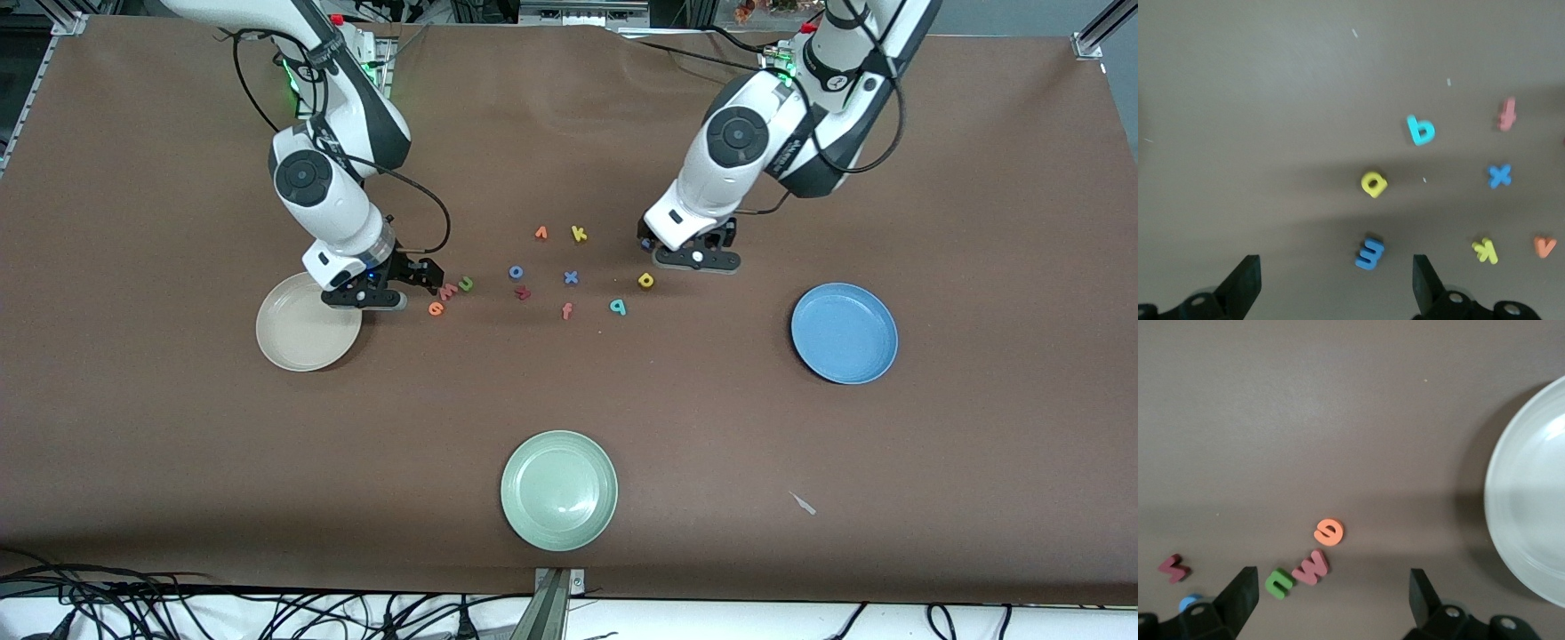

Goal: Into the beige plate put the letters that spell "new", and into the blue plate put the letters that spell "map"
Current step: 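Move the right gripper toward the letters while the left gripper reaches them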

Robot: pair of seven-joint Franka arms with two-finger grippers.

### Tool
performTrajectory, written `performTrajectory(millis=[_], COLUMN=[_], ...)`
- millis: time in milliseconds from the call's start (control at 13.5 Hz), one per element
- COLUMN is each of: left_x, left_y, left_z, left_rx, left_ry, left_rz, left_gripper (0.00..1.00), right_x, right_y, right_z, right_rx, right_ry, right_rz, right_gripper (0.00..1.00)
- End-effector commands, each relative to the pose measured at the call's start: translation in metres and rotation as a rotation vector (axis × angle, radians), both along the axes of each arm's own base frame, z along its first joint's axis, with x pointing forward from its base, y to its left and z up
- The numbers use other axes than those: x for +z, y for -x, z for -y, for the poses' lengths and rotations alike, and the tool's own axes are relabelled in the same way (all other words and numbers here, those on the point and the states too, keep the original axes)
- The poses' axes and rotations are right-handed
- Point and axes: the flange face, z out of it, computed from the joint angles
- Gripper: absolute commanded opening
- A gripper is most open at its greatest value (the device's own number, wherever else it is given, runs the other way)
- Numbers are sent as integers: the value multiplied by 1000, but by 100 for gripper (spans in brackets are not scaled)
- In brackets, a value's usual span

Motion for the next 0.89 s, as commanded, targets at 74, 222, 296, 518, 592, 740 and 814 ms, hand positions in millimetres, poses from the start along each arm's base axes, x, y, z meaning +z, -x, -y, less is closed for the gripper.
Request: performTrajectory(millis=[74,222,296,518,592,740,814], left_x=[-49,-73,-78,-101,-106,-111,-114], left_y=[20,31,36,45,46,52,55], left_z=[25,35,40,47,47,51,53], left_rx=[-53,-66,-50,-51,-53,-70,-81], left_ry=[-18,-70,-88,-111,-110,-112,-114], left_rz=[-14,9,23,31,27,18,10], left_gripper=[100,100,99,97,96,93,90], right_x=[-30,-44,-50,-54,-58,-63,-65], right_y=[-2,-3,-3,-8,-11,-13,-12], right_z=[-6,-11,-13,-16,-18,-18,-19], right_rx=[0,22,26,22,21,21,21], right_ry=[-8,-1,9,20,17,14,13], right_rz=[29,49,54,65,62,57,53], right_gripper=[100,100,100,100,99,99,99])
